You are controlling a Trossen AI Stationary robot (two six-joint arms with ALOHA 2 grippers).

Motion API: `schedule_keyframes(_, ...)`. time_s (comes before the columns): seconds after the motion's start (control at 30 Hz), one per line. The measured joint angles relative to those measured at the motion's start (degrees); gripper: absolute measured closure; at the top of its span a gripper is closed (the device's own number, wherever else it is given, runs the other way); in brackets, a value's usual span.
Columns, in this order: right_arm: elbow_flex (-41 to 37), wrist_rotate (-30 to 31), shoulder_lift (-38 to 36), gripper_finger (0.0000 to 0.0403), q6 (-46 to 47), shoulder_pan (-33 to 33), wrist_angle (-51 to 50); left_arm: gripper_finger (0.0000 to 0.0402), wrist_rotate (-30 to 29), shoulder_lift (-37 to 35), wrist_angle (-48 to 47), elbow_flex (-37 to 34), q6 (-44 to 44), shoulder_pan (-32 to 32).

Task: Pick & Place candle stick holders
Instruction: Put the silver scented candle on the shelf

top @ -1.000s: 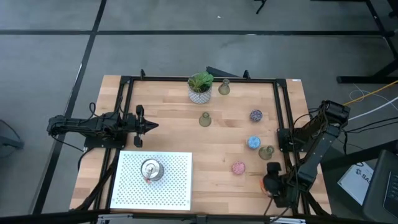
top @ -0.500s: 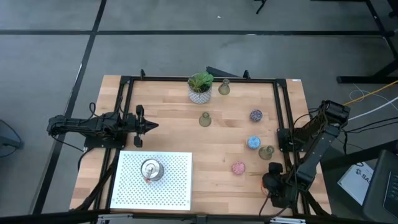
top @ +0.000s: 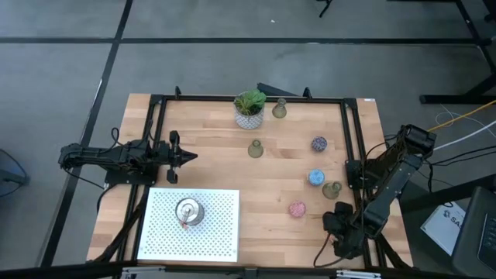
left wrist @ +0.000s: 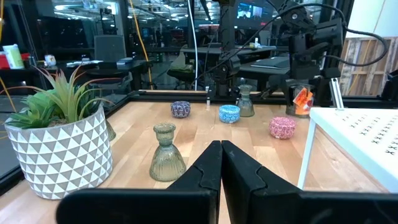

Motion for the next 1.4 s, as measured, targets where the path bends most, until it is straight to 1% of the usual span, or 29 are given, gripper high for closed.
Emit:
schedule_keyframes(0.07, 0.6, -1.2, 0.0, 0.0057, 0.0, -0.3, -2.3, 0.0398, 0.0, 0.0, 0.0, 0.0, 0.0, 0.0)
schedule_keyframes(0.17, 1.9, -1.2, 0.0, 0.0069, -0.1, -0.3, -4.3, 0.0398, 0.0, 0.0, 0.0, 0.0, 0.0, 0.0)
schedule_keyframes(0.4, 2.2, -1.1, 0.0, 0.0083, -0.5, 0.3, -6.9, 0.0398, 0.0, 0.0, 0.0, 0.0, 0.0, 0.0)
schedule_keyframes(0.7, 2.2, 4.4, 0.0, 0.0085, -0.6, 0.3, -8.2, 0.0398, 0.0, 0.0, 0.0, 0.0, 0.0, 0.0)
schedule_keyframes(0.83, 2.2, 3.9, 0.0, 0.0072, 0.1, 0.3, -8.7, 0.0398, 0.0, 0.0, 0.0, 0.0, 0.0, 0.0)
schedule_keyframes(0.93, 2.2, 3.5, 0.0, 0.005, 1.3, 0.3, -8.6, 0.0398, 0.0, 0.0, 0.0, 0.0, 0.0, 0.0)
schedule_keyframes(1.1, 3.5, 3.5, 0.0, 0.0009, 0.2, 0.2, -10.6, 0.0398, 0.0, 0.0, 0.0, 0.0, 0.0, 0.0)
schedule_keyframes(1.4, 10.4, 3.4, 0.0, 0.0003, -3.5, 1.1, -21.5, 0.0398, 0.0, 0.0, 0.0, 0.0, 0.0, 0.0)
